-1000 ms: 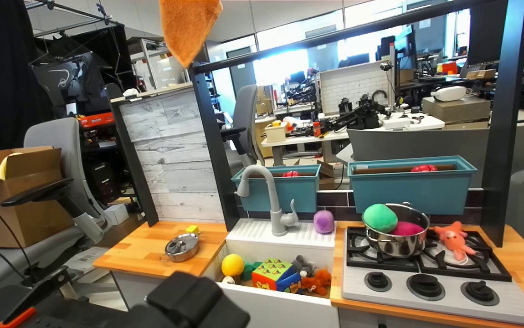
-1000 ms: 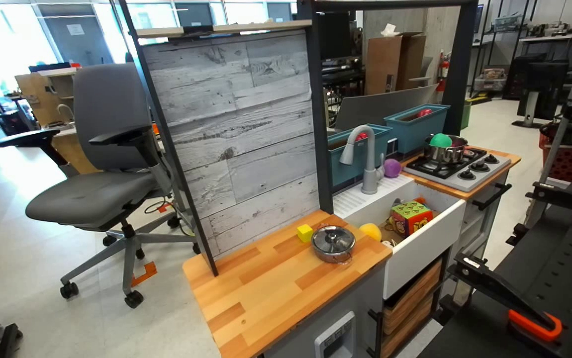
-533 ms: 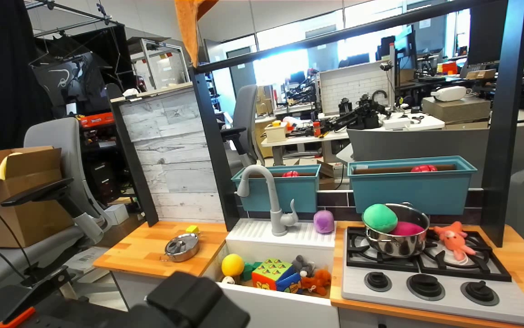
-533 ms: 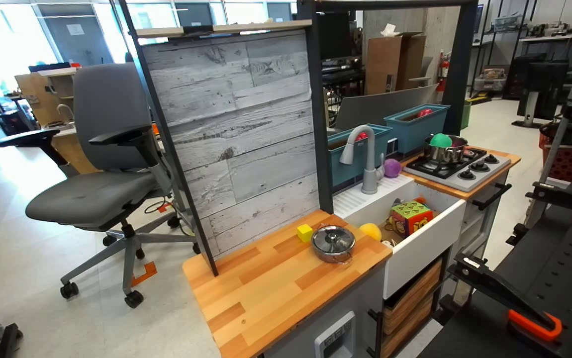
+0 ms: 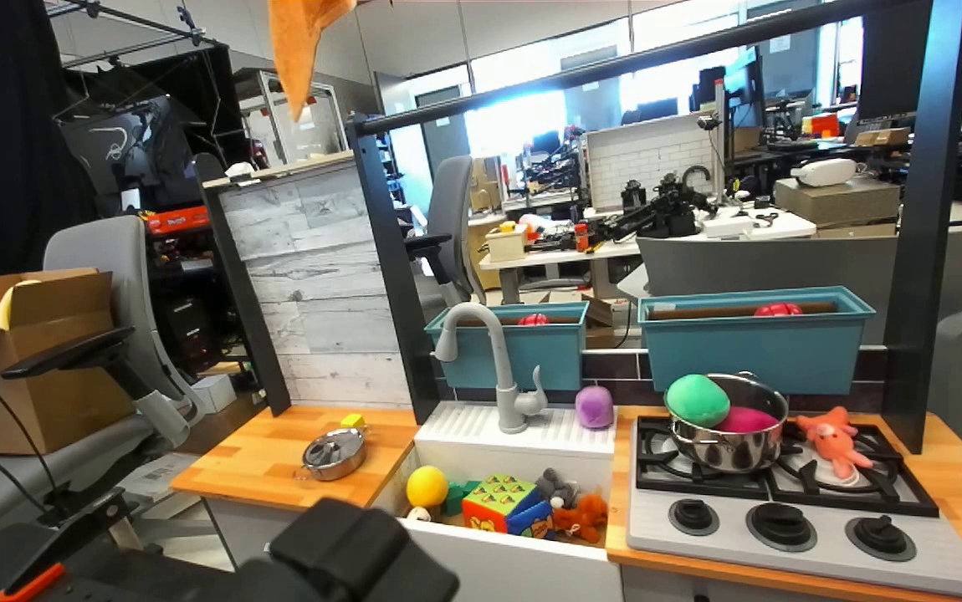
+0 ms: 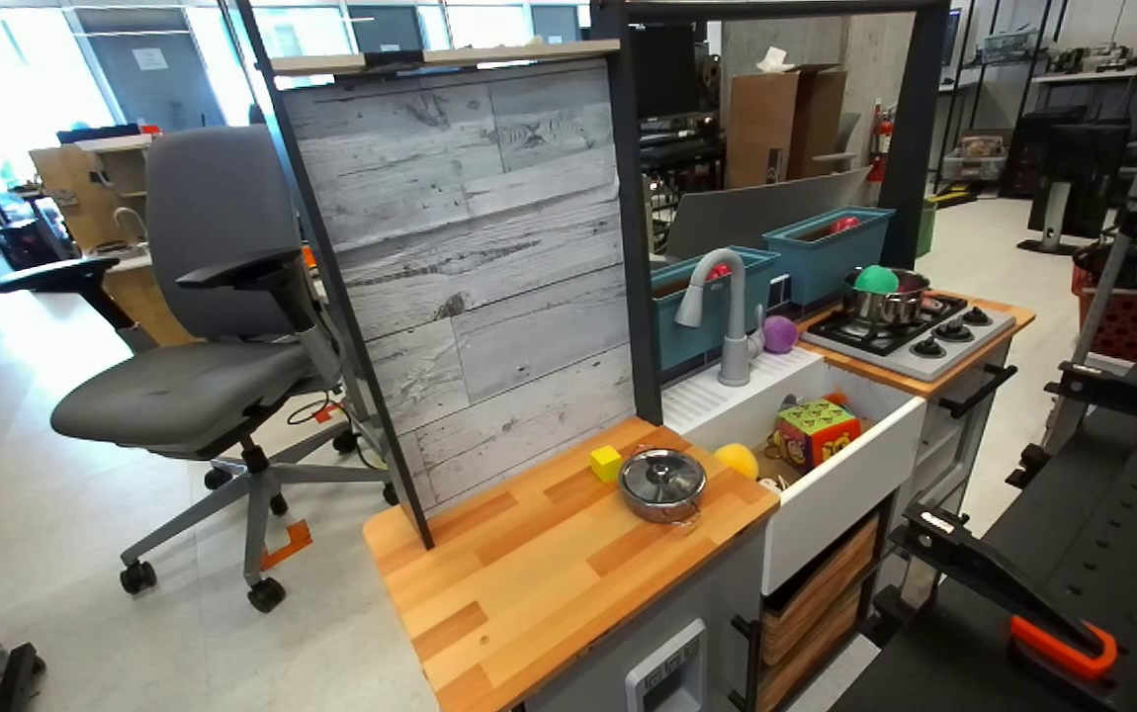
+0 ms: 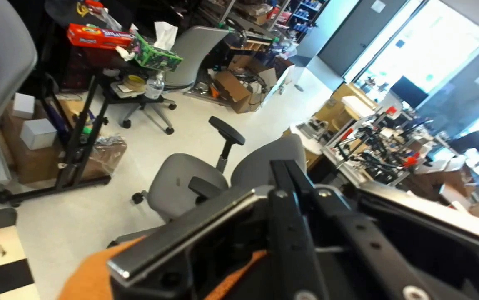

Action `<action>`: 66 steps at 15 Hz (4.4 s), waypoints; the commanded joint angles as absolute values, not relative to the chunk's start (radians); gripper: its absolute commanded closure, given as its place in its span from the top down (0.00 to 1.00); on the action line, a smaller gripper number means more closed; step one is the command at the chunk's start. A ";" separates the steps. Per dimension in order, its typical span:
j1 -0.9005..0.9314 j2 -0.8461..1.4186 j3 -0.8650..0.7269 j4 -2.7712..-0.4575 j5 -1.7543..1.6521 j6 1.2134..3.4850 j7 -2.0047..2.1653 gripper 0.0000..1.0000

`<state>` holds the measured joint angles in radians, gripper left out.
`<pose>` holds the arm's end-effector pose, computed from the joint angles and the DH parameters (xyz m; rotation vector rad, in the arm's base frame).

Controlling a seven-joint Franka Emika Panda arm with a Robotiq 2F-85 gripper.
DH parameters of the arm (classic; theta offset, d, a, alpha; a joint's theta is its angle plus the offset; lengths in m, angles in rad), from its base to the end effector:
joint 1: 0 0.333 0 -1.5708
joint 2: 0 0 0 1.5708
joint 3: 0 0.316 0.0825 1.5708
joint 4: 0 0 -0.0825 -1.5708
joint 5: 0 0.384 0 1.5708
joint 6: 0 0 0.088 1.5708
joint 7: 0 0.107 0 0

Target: Hang the orange towel on the black rod

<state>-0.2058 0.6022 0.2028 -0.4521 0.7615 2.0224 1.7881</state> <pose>0.6643 -0.0434 0.8415 -1.1083 1.4766 0.0951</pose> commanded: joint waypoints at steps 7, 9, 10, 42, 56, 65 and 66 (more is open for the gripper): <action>-0.128 0.632 0.095 -0.438 0.464 2.387 1.707 0.01; -0.116 0.647 0.056 -0.436 0.375 2.441 1.729 0.01; -0.111 0.654 0.033 -0.438 0.331 2.465 1.742 0.01; -0.365 0.804 0.292 -0.429 0.800 1.361 1.677 0.01; -0.258 0.896 0.121 -0.448 0.619 1.001 1.736 0.01; -0.238 1.012 0.083 -0.431 0.455 0.974 1.903 0.01; -0.241 1.025 0.084 -0.429 0.452 0.971 1.910 0.01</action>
<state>-0.2422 0.9849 0.0913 -0.4789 0.4790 1.0047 1.8645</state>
